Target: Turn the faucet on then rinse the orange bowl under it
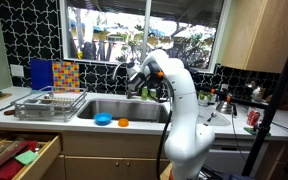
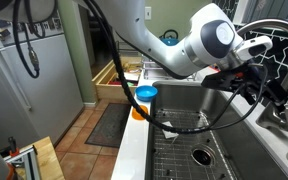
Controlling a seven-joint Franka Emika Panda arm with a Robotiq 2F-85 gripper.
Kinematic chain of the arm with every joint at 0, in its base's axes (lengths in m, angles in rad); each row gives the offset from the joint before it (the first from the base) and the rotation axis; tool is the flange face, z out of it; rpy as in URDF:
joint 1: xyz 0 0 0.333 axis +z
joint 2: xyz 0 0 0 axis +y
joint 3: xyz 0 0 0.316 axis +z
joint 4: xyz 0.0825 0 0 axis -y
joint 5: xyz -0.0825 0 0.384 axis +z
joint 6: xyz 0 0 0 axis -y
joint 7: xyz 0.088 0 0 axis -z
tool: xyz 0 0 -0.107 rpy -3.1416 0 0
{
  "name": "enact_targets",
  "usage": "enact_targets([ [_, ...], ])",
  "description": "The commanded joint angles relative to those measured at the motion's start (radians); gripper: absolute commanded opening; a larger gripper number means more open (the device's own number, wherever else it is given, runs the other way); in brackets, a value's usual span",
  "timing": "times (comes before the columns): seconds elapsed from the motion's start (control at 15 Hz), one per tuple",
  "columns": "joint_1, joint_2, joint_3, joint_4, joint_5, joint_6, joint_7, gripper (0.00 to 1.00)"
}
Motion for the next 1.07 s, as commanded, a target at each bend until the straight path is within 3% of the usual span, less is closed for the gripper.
enact_targets([
  [0.0,0.023,0.117,-0.070,0.133,0.000,0.030,0.065,1.00],
  [0.47,0.043,0.216,-0.121,0.253,-0.095,0.012,0.230,1.00],
  [1.0,0.103,0.234,-0.198,0.267,-0.162,-0.096,0.290,1.00],
])
